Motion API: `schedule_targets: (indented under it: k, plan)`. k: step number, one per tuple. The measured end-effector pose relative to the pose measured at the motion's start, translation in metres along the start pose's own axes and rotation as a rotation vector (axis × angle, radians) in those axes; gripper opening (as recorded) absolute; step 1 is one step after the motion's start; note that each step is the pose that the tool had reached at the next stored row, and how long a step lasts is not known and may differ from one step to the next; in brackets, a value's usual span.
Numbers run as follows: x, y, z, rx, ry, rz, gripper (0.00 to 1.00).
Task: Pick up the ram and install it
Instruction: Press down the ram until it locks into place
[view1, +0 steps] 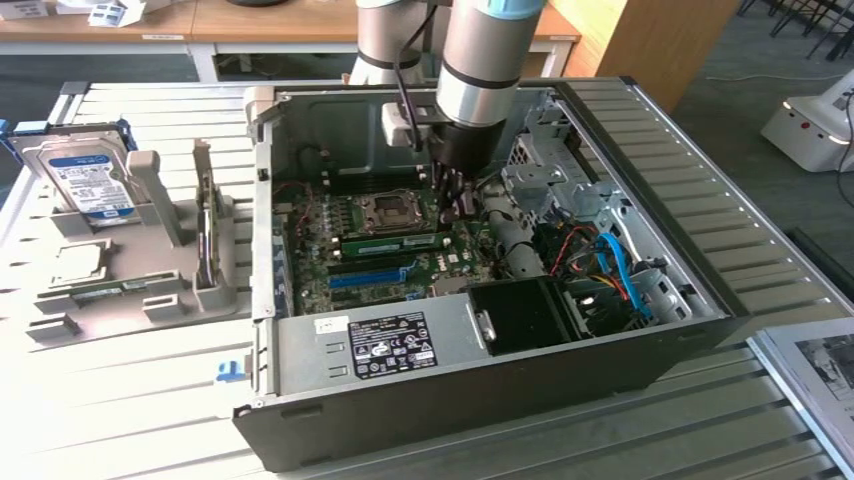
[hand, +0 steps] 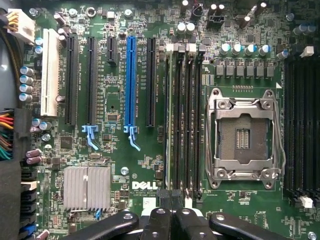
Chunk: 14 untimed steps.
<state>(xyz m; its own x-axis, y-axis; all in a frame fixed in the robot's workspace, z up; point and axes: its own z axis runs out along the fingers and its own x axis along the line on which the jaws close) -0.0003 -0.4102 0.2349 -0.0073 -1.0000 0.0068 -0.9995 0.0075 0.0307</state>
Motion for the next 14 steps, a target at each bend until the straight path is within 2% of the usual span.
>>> schedule_targets:
  k: [14]
  plan:
    - [-0.0025, 0.0000, 0.0010, 0.0000, 0.0000, 0.000, 0.10]
